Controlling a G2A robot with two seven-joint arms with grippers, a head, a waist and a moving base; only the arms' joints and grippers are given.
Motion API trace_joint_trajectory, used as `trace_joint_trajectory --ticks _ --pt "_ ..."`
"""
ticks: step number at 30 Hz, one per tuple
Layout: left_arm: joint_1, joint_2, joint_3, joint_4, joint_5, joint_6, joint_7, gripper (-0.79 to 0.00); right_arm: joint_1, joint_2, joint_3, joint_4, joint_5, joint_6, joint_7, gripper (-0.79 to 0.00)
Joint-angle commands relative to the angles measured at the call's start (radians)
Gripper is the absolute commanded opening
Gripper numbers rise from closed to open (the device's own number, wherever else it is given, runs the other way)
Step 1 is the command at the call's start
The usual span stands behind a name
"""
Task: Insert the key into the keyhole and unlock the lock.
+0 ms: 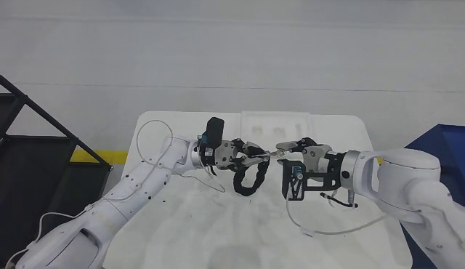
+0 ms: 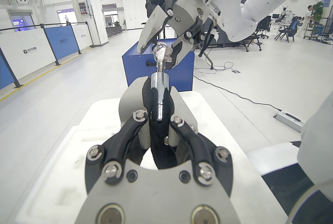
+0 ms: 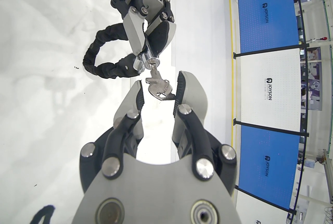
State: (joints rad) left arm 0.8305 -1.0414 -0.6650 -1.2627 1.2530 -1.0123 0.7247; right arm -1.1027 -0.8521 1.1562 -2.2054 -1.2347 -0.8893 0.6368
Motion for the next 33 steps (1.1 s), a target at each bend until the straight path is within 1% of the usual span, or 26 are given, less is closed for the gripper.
trace_joint_trajectory --ticks 1,4,6,9,15,19,26,32,33 --pt "0.000 0.000 0.001 0.002 -0.001 0.000 -0.002 -0.785 0.002 0.000 -0.001 -0.003 -0.002 0.001 -0.009 -0.573" --pt "-0.001 0.000 0.002 0.004 -0.003 0.000 -0.003 -0.785 0.003 -0.001 0.000 0.000 -0.001 0.004 -0.032 -0.625" --pt "-0.001 0.000 0.004 0.002 -0.003 0.000 -0.003 -0.785 0.001 -0.001 -0.002 0.006 -0.005 0.001 -0.038 -0.699" --pt "-0.002 -0.001 0.007 -0.001 -0.003 0.000 -0.005 -0.785 -0.001 -0.002 -0.003 0.014 -0.002 0.008 -0.051 -0.785" --pt "-0.008 -0.003 0.014 -0.005 0.000 0.000 -0.006 -0.785 -0.004 -0.006 0.003 0.047 0.060 0.027 -0.122 -0.785" --pt "-0.010 -0.003 0.015 -0.004 0.004 0.000 0.001 -0.785 -0.008 -0.006 0.007 0.087 0.110 0.035 -0.133 -0.785" --pt "-0.005 -0.006 0.007 -0.014 0.035 0.002 0.021 -0.785 0.002 -0.012 -0.009 0.169 0.335 0.092 -0.079 -0.785" --pt "0.007 -0.011 -0.004 -0.015 0.064 0.006 0.039 -0.785 0.011 -0.017 -0.039 0.189 0.448 0.136 -0.036 -0.785" --pt "0.008 -0.012 -0.006 -0.014 0.070 0.005 0.037 -0.785 0.013 -0.018 -0.041 0.190 0.462 0.144 -0.034 -0.754"
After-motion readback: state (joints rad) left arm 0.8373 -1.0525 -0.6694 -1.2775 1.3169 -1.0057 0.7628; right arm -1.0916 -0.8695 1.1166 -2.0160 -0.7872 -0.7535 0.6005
